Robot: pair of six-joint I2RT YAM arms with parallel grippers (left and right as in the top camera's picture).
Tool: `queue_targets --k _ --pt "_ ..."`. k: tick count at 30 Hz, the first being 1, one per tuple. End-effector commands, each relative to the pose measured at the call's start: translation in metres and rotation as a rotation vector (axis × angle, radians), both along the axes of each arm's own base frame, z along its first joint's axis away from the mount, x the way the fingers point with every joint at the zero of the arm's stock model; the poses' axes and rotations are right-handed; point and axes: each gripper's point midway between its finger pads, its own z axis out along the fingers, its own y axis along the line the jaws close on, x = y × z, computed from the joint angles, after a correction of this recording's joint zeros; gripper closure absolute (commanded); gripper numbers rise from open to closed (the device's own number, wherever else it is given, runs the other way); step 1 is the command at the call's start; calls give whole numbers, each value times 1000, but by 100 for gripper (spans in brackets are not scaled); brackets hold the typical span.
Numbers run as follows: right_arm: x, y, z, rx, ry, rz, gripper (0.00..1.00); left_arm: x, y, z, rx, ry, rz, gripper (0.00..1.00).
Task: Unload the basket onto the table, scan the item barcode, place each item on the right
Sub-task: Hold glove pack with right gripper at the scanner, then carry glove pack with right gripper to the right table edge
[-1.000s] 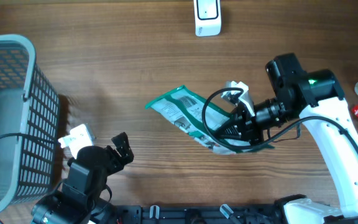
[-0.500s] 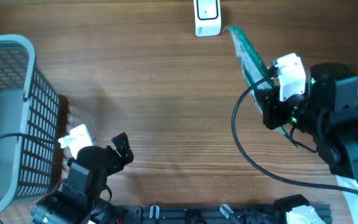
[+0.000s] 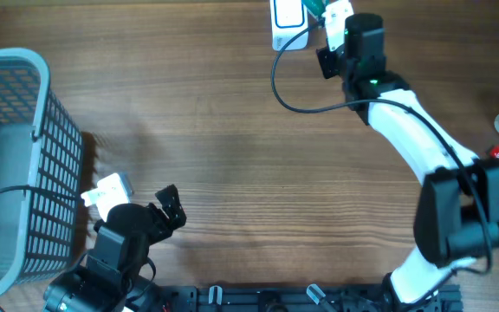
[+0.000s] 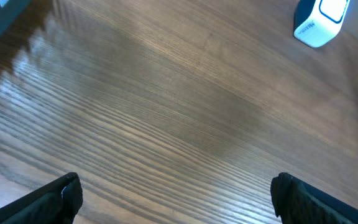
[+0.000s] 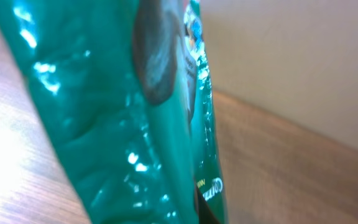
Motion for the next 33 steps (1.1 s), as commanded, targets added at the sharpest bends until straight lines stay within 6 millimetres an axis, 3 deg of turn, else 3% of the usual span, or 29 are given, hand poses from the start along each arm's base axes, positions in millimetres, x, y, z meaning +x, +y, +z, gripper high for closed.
queue_targets --k 1,5,11,13,16,18,20,21,23,26,28,31,33 --pt "28 -11 -25 -45 -70 -87 95 1 2 8 13 -27 -6 0" --pt "50 -11 -59 -80 -85 -100 95 1 2 8 13 -27 -6 0" --pt "53 -7 -62 -55 -81 -89 95 1 2 8 13 -27 -6 0" --pt "51 -25 -44 -57 -94 -199 96 1 2 8 13 -27 -6 0" --pt "40 -62 19 -159 -143 -319 96 1 2 8 13 -27 -6 0" --pt "18 -113 56 -250 -144 -469 96 1 2 8 13 -27 -6 0" --pt "-7 -183 93 -309 -177 -684 96 1 2 8 13 -27 -6 0" --pt "-13 -202 101 -323 -183 -723 96 1 2 8 13 -27 -6 0" --pt "-38 -274 121 -359 -188 -865 96 1 2 8 13 -27 -6 0" --pt "-78 -369 116 -416 -112 -997 96 1 2 8 13 -27 -6 0" --pt "-105 -418 104 -400 -48 -1033 96 1 2 8 13 -27 -6 0" --pt "-132 -459 81 -324 31 -994 96 1 2 8 13 -27 -6 0" --pt "-144 -467 58 -220 93 -903 95 1 2 8 13 -27 -6 0"
